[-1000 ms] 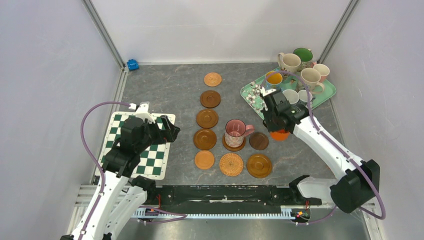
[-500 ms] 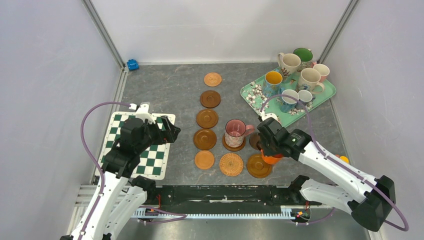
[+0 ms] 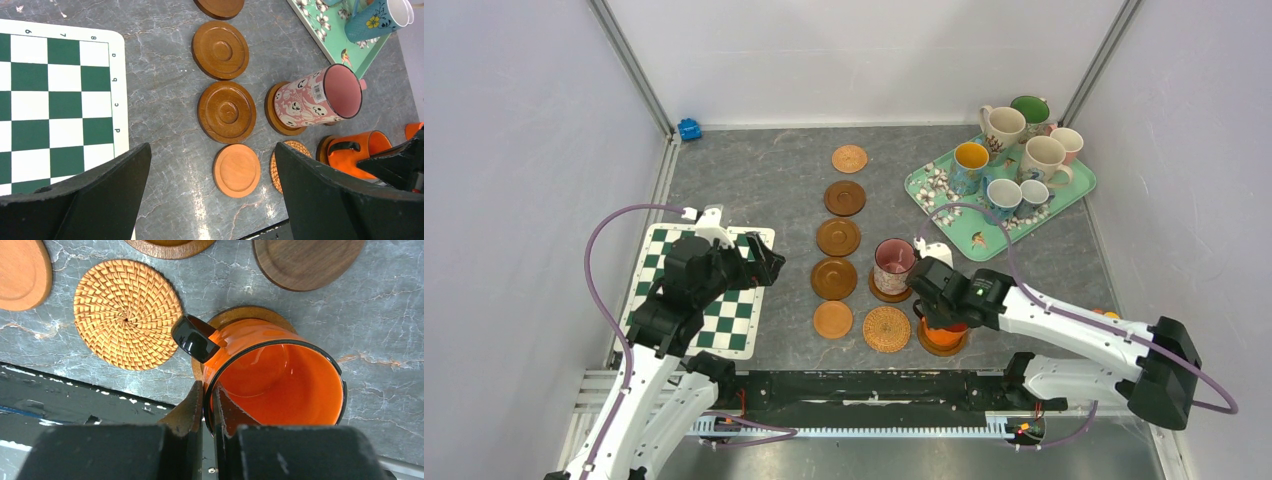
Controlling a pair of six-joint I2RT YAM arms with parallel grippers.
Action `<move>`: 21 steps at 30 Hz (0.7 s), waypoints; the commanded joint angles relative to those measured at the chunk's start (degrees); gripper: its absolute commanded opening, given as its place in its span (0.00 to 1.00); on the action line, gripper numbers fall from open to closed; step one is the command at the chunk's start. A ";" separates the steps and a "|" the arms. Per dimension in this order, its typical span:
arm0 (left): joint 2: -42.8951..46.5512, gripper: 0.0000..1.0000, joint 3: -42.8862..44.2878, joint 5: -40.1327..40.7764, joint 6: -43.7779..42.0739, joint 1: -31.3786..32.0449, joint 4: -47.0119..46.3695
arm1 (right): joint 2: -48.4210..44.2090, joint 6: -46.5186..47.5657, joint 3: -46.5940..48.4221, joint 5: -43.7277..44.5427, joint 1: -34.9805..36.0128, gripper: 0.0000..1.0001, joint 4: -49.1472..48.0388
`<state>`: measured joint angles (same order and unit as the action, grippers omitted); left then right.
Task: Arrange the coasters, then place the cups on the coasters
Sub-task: Place the cup on the coaster.
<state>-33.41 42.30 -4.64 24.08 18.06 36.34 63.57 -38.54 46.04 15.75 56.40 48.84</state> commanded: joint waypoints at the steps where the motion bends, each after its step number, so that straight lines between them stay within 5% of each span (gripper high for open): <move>1: 0.71 1.00 0.05 -0.15 -0.17 0.39 -1.28 | 0.76 -3.35 3.62 4.07 1.58 0.00 -0.77; 21: 0.84 1.00 0.04 0.34 -0.17 0.48 -1.09 | 3.71 -3.73 3.27 3.32 3.21 0.00 -1.17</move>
<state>-32.88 42.30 -4.60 24.08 18.24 36.36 66.76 -41.01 46.94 16.95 59.18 47.70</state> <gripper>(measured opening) 0.994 0.077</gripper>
